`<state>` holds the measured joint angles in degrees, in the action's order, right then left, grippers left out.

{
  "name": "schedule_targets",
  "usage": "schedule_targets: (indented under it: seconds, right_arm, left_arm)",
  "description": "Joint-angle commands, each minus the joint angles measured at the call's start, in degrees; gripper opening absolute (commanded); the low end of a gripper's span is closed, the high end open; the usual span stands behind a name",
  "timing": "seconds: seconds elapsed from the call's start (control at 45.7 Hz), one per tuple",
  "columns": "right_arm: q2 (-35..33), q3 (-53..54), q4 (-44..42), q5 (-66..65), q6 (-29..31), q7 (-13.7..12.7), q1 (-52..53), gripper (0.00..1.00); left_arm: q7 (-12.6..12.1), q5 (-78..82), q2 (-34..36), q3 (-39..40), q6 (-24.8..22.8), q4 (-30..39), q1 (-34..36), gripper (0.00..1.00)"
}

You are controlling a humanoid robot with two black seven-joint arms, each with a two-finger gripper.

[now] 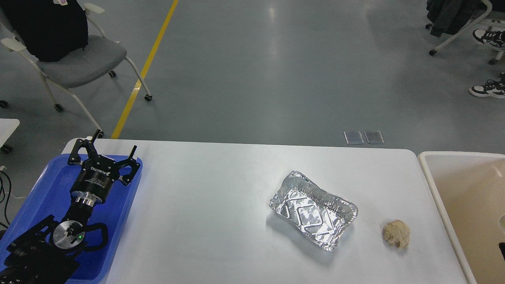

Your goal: Tidy desktop

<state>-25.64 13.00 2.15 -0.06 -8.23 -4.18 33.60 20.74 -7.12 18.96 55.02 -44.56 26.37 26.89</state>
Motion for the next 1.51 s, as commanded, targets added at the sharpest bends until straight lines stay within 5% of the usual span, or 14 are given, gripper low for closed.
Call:
schedule_targets:
  seconds: [0.0, 0.044, 0.109, 0.131, 0.175, 0.832, 1.226, 1.488]
  right_arm:
    - [1.74, -0.08, -0.21, -0.03, 0.49, 0.23, -1.26, 0.14]
    - [1.83, -0.08, -0.21, -0.12, 0.49, 0.31, -1.26, 0.67]
    - [2.00, -0.17, -0.12, -0.12, 0.58, 0.40, -1.17, 0.80]
    - [2.09, -0.17, -0.12, -0.12, 0.58, 0.40, -1.00, 0.93]
    - [2.00, -0.17, -0.12, -0.12, 0.58, 0.49, -0.82, 0.98]
    - [-1.33, -12.82, 1.01, -1.17, 6.90, -0.04, 14.55, 0.99]
    - [-19.97, -29.85, 39.85, -11.02, 6.73, -0.21, 39.33, 0.99]
    - [-16.64, -56.92, 51.54, -10.75, 6.65, 0.75, 61.39, 0.99]
  left_arm:
    - [0.00, 0.00, 0.03, 0.00, 0.00, 0.00, 0.01, 0.99]
    - [0.00, 0.00, -0.06, 0.00, 0.00, 0.00, 0.01, 0.99]
    - [0.00, 0.00, -0.06, 0.00, 0.00, 0.00, 0.01, 0.99]
    - [0.00, 0.00, -0.06, 0.00, 0.00, 0.00, 0.01, 0.99]
    - [0.00, 0.00, -0.06, 0.00, 0.00, 0.00, 0.01, 0.99]
    - [0.09, 0.00, -0.06, -0.26, 0.00, 0.00, 0.10, 0.99]
    - [0.09, 0.00, -0.06, -0.26, 0.00, 0.00, 0.10, 0.99]
    - [0.00, 0.00, -0.06, -0.35, -0.09, 0.00, 0.19, 0.99]
